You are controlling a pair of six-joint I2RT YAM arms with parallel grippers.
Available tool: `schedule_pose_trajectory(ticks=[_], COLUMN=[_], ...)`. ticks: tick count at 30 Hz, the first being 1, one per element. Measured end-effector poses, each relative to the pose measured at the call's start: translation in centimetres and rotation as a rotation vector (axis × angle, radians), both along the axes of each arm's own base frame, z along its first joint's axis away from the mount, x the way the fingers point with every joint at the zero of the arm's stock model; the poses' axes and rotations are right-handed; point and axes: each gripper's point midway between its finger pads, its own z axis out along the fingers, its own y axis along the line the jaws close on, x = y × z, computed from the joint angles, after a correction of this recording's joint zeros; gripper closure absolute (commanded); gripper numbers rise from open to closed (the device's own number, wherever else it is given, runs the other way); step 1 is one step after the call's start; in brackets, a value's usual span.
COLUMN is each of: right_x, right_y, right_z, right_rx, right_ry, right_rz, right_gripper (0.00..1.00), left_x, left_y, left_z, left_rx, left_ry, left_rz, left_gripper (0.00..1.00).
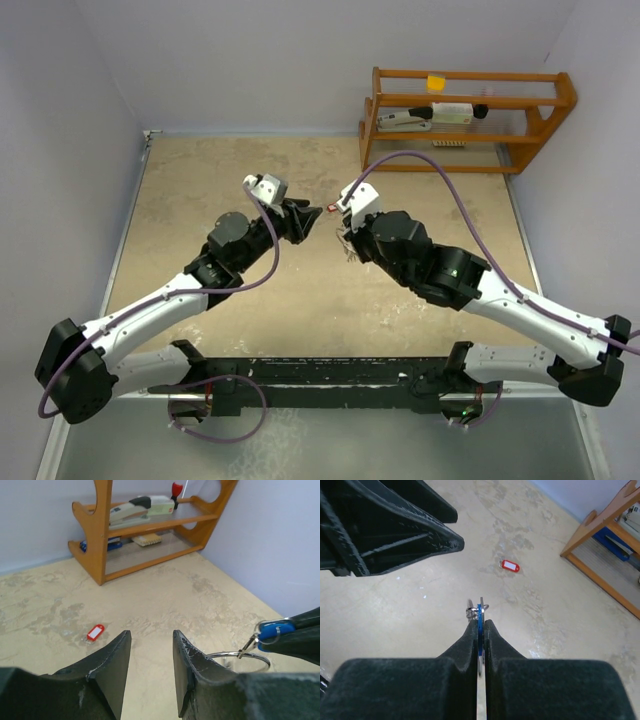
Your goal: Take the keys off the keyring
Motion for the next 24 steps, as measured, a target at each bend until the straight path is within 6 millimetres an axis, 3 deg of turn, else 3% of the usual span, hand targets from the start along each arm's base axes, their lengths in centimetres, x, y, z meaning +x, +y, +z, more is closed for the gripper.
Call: schedule_pose_trajectory(ticks=[9, 17, 24], right_x=[-0.3, 0.3, 0.7], right_y=[0.0, 0.5, 1.1], right_z=[-0.2, 1.0, 2.3], right_rx=[-0.068, -0.098, -0.186], right_ry=[-0.011, -0.052, -0.093], right_rz=[-0.031, -0.067, -0.138], right_gripper=[1.00, 1.00, 1.00], left_x=[-1.4, -1.8, -2.3], left_y=[0.2, -1.4, -1.2], left_z=[1.5, -0.5, -0.9], left_rx=[-0.080, -0.054, -0.072], left_ry=[-0.070, -0.017, -0.026], left_rz=[-0.042, -0.122, -0.132], left_gripper=[0.72, 0.74, 0.70])
